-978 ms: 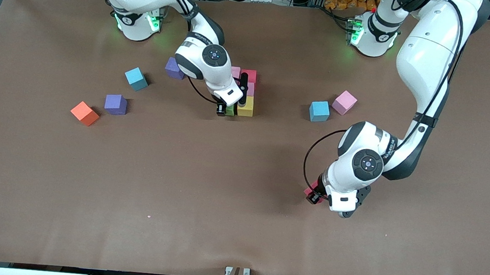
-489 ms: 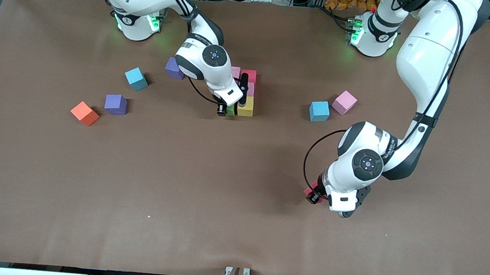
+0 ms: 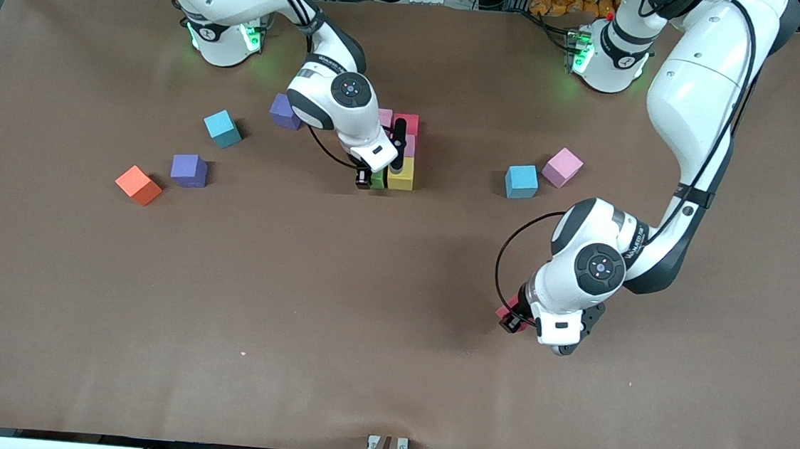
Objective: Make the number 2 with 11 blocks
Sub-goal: 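Place the green cube below the yellow cube with the right gripper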
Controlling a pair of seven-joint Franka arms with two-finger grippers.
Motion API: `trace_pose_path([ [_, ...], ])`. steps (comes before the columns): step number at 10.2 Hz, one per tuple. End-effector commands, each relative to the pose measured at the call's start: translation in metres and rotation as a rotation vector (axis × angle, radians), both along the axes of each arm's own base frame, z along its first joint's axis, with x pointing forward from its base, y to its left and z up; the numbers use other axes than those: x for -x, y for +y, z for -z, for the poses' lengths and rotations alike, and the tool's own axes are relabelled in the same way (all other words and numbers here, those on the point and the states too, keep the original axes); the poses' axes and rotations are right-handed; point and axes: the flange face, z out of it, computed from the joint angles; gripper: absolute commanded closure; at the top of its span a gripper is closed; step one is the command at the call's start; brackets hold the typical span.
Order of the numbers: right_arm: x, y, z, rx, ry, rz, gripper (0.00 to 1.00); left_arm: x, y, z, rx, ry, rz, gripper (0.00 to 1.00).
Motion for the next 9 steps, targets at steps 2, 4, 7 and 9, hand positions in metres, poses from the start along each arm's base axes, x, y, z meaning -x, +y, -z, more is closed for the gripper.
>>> trace_pose_path([
  [2,0.0028,0.0061,-0.0004,0.000,-0.017,-0.002,0.75,0.0049,-0.0008,-0.0074,0.009,0.016,-0.021,0.86],
  [4,0.0021,0.0068,0.0010,-0.001,-0.016,-0.003,0.74,0.0046,-0.0010,-0.0077,0.011,0.014,-0.022,0.86],
  [7,0.0004,0.0090,0.0006,-0.006,-0.016,-0.002,0.72,0.0052,-0.0017,-0.0076,0.011,0.017,-0.021,0.86],
  [9,-0.0005,0.0096,0.0004,-0.008,-0.016,0.000,0.71,0.0064,-0.0012,-0.0064,0.004,0.027,-0.019,0.86],
])
